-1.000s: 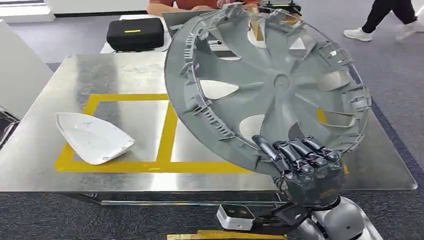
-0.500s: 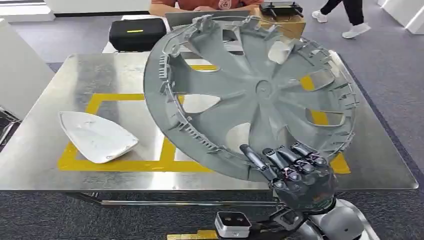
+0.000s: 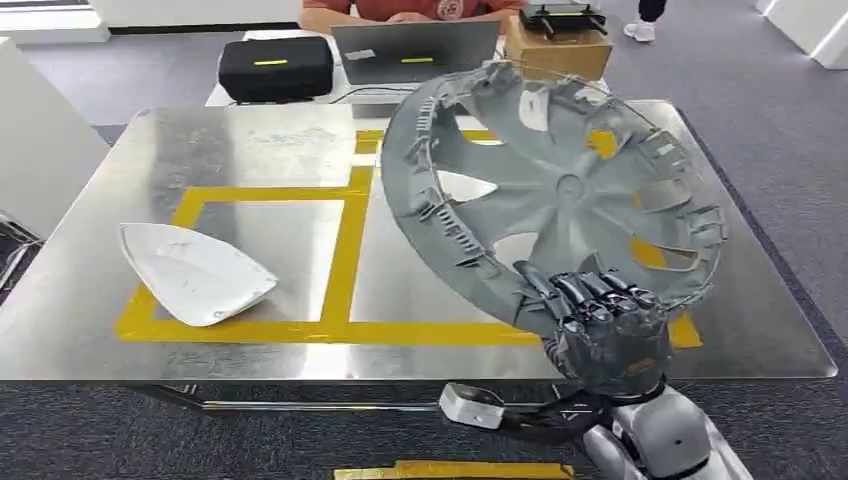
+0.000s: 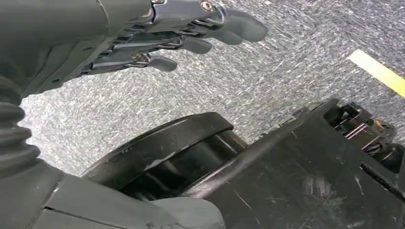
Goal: Take the parts from the cabinet and place them on the table.
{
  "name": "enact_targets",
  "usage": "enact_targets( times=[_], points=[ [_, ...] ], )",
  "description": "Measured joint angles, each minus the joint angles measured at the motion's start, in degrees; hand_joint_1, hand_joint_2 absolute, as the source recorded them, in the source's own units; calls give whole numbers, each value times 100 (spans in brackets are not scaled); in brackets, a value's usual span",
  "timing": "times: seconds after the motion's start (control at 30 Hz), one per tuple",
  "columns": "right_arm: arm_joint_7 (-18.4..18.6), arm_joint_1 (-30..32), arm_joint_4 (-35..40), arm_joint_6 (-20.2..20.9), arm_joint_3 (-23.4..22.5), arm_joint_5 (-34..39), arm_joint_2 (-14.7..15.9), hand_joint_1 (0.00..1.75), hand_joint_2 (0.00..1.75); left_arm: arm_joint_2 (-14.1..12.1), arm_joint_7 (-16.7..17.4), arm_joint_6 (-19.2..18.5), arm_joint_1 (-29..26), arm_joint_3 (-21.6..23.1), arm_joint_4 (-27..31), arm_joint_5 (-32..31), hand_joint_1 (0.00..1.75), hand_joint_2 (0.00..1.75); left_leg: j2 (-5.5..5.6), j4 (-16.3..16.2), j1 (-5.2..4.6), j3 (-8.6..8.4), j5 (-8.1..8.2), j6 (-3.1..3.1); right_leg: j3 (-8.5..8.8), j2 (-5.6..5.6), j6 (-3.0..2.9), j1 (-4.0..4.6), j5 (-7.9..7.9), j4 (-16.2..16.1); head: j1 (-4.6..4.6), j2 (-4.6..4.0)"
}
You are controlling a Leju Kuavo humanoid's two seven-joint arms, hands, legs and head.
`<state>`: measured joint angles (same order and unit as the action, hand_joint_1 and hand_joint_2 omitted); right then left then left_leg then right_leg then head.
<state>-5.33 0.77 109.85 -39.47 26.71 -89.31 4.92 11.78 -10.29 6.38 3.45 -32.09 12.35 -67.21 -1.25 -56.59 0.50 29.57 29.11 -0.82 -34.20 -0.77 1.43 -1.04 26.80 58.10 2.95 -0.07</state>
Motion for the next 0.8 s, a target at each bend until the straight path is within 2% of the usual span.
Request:
enact_targets(
  times=[0.17, 0.43, 0.8],
  points=[
    [-18, 3, -277, -2, 0, 0, 26, 175, 175, 0, 26, 0, 6, -2, 0, 0, 0, 175, 0, 0, 1, 0, 0, 0, -1, -1, 0, 1, 1, 0, 0, 0],
    [378, -15, -682, -2, 74, -4, 175, 175, 175, -2, 59, -9, 13, -2, 0, -20, 0, 175, 0, 0, 0, 3, 3, 1, -1, 0, 0, 0, 1, 0, 2, 2],
    [697, -200, -1510, 31, 332, 4, 431, 175, 175, -2, 114, -20, 25, -7, 0, -26, 0, 175, 0, -2, -1, 2, 3, 2, -1, -1, 0, -1, 1, 0, 0, 0]
  ],
)
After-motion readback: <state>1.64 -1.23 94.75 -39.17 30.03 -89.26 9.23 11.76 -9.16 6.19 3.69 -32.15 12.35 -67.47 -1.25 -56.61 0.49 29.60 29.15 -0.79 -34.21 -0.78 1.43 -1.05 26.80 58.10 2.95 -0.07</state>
